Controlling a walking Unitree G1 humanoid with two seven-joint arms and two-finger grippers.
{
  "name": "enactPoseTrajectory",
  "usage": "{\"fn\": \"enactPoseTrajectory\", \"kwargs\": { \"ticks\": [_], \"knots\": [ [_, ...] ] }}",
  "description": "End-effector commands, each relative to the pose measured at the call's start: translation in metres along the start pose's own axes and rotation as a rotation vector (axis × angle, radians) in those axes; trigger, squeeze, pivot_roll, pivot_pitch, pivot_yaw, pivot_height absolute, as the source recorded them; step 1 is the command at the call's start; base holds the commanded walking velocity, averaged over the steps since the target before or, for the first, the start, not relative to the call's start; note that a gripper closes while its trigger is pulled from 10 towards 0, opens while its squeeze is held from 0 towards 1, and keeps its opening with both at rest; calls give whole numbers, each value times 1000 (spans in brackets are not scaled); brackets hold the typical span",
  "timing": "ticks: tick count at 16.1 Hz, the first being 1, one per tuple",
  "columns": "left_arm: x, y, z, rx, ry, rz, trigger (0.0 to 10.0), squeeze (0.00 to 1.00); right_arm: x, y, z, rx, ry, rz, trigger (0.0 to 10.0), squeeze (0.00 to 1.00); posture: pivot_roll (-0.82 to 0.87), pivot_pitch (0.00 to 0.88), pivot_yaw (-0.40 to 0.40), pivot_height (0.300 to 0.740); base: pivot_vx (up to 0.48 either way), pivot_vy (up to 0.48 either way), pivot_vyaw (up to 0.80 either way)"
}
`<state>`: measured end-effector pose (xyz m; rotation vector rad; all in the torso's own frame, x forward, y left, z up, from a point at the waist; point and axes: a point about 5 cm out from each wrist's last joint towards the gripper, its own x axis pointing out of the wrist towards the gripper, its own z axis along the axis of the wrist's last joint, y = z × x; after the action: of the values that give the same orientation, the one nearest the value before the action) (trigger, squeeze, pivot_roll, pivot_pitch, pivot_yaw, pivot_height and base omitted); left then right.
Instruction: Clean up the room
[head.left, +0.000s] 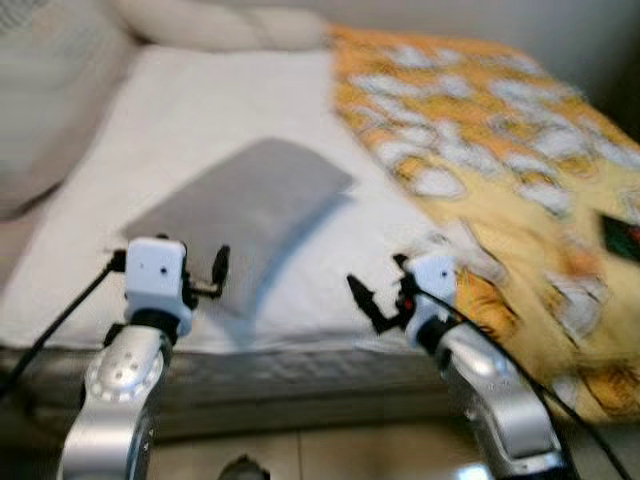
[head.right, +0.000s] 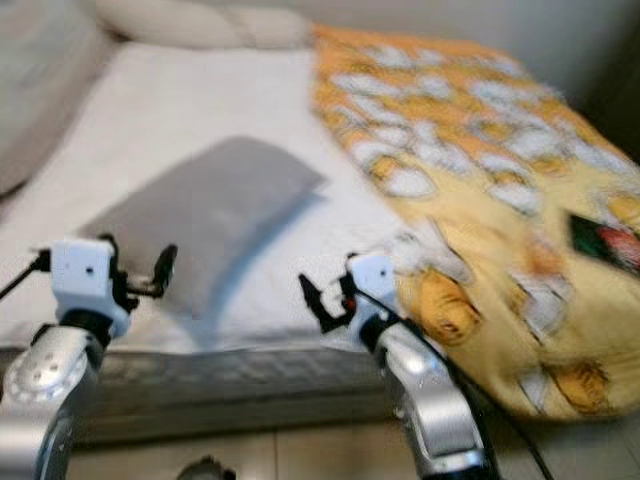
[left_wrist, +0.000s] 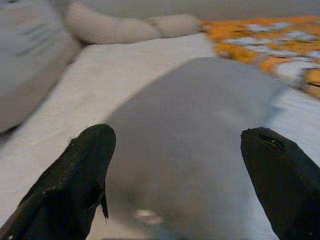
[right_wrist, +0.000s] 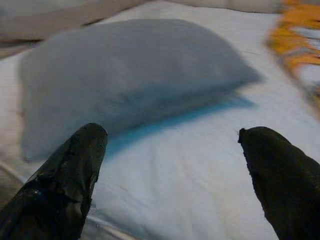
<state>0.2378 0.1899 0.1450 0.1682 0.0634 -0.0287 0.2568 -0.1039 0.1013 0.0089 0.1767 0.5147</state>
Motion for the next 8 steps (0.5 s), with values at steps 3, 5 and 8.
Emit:
{"fn": "enactPoseTrajectory", "kwargs": {
  "ticks": [3,5,8],
  "knots": [
    [0,0,3,9,-10,2,10000,0,0,-3,0,-7,-4,-2,10000,0,44,0,-43,740,405,0,800],
    [0,1,4,13,-8,-1,10000,0,0,-3,-1,-6,-6,-11,10000,0,40,0,-37,740,398,0,800],
    [4,-2,3,26,2,-56,10000,0,-7,-16,-4,46,-16,-160,10000,0,17,0,-16,740,356,0,267]
  ]
}}
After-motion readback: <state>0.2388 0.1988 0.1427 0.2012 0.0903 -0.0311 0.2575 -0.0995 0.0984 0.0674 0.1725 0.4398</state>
